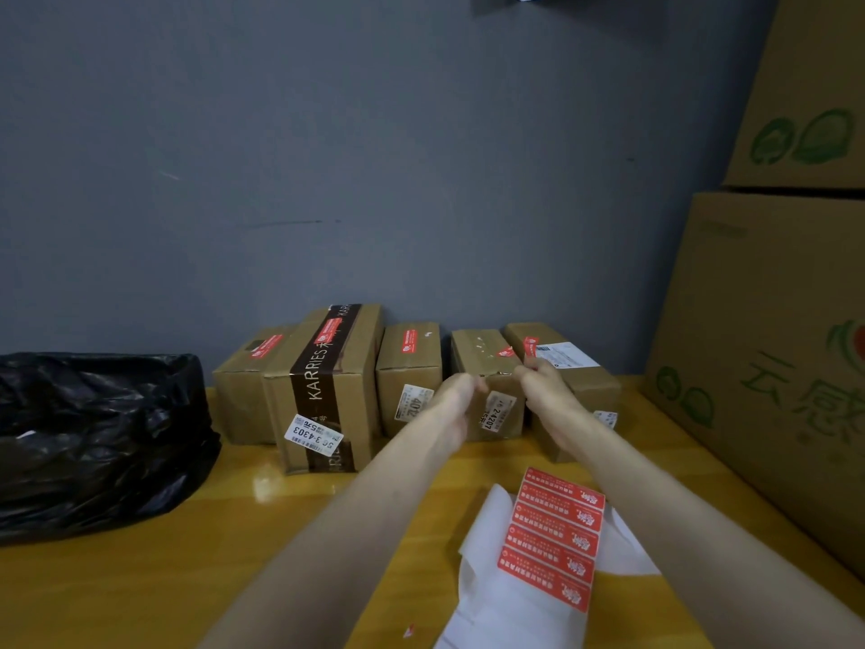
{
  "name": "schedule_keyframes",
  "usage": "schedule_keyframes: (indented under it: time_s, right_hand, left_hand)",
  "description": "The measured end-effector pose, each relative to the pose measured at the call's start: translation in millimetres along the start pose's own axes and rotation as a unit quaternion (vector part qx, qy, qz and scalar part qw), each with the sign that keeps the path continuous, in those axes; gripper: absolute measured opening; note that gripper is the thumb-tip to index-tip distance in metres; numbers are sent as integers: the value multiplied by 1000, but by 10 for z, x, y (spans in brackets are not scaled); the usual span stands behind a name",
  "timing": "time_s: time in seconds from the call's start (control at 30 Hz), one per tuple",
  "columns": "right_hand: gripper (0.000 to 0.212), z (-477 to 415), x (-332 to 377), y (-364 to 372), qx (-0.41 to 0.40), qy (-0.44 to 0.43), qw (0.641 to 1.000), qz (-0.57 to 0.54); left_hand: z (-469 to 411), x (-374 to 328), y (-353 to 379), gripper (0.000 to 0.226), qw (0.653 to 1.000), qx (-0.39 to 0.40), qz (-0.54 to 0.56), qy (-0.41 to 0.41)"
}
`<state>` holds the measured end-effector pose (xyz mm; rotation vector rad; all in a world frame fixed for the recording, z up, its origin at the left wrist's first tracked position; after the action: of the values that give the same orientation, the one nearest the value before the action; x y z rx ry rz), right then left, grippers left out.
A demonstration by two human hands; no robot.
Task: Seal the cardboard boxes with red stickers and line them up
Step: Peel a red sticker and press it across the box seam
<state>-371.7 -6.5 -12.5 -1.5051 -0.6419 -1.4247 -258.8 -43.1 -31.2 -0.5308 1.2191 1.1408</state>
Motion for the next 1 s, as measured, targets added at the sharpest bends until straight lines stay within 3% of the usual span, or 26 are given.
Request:
schedule_keyframes:
  time_s: [0.23, 0.53, 0.7, 0.83, 1.0]
  right_hand:
    - [23, 92, 64, -21, -13, -14, 995, -94]
    - [26, 461, 326, 4, -16, -90, 988, -121]
    - [15, 921, 540, 124, -40, -152, 981, -109]
    - [28, 1281, 613, 339, -73, -187, 977, -77]
    - [34, 1636, 545, 715, -85, -222, 971, 0]
  left_hand:
    - [150, -188, 80, 42, 995, 32, -78, 62]
    - [366, -364, -22, 42, 977, 4, -138, 162]
    - [505, -415, -125, 89, 957, -21, -190, 220]
    - [716, -348, -144, 114, 964, 1, -129, 232]
    - [906, -216, -378, 77, 968, 33, -16, 249]
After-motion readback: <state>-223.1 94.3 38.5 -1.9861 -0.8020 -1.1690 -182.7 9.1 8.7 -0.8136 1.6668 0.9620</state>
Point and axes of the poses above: each hand's wrist, its own z-axis away from the middle knuckle, its own y-axis out of the palm, x = y × z, the point moved 6 cm from there along -z, towards the middle knuckle, and after that the axes turned 5 degrees about x, right-handed, at the moved point
